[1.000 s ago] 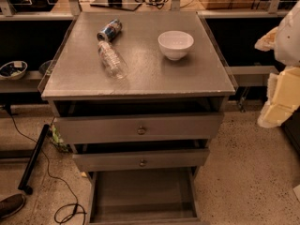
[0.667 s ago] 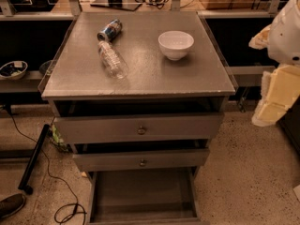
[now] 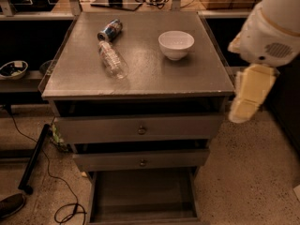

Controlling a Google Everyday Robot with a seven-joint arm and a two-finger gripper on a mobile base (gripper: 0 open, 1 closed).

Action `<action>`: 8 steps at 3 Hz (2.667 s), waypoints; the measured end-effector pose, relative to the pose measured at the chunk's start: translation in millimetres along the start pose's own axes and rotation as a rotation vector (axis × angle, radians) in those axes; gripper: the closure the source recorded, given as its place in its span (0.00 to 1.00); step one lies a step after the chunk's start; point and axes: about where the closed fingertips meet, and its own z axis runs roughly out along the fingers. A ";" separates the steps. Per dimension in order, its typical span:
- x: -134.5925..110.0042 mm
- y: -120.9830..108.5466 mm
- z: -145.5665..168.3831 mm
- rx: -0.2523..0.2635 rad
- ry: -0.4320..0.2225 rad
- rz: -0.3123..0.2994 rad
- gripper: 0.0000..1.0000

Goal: Place water bottle into bottom drawer

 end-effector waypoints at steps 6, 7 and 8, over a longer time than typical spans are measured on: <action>-80.5 -54.3 42.4 -0.127 -0.087 0.045 0.00; -82.2 -56.4 45.5 -0.117 -0.071 0.055 0.00; -92.8 -67.7 59.1 -0.129 -0.023 0.118 0.00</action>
Offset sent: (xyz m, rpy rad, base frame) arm 0.0122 0.0151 -0.0143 -0.0059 0.0368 0.0093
